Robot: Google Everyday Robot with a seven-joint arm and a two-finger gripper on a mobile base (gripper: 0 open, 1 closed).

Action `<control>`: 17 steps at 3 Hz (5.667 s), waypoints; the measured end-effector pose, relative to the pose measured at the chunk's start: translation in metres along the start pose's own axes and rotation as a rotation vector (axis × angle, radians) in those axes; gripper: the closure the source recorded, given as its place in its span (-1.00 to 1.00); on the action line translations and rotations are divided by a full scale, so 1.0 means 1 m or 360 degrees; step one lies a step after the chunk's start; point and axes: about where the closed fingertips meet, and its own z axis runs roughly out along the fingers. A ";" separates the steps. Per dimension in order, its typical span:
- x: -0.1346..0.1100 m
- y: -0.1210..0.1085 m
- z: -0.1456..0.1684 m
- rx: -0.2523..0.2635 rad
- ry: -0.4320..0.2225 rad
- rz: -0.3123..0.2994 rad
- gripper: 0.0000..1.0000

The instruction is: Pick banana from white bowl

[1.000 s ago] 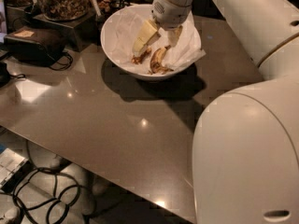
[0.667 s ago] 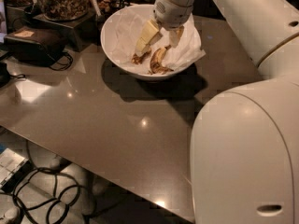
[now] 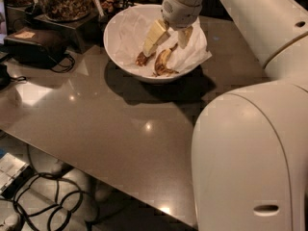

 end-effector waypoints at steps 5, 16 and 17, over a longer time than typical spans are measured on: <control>0.001 -0.008 0.023 0.0210 0.0161 0.0131 -0.06; -0.002 -0.012 0.067 0.0201 0.0297 0.0132 0.89; -0.007 -0.013 0.072 0.0201 0.0273 0.0134 1.00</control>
Offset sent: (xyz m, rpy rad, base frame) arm -0.0103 -0.0058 -0.0095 -0.1446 0.0613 -0.0650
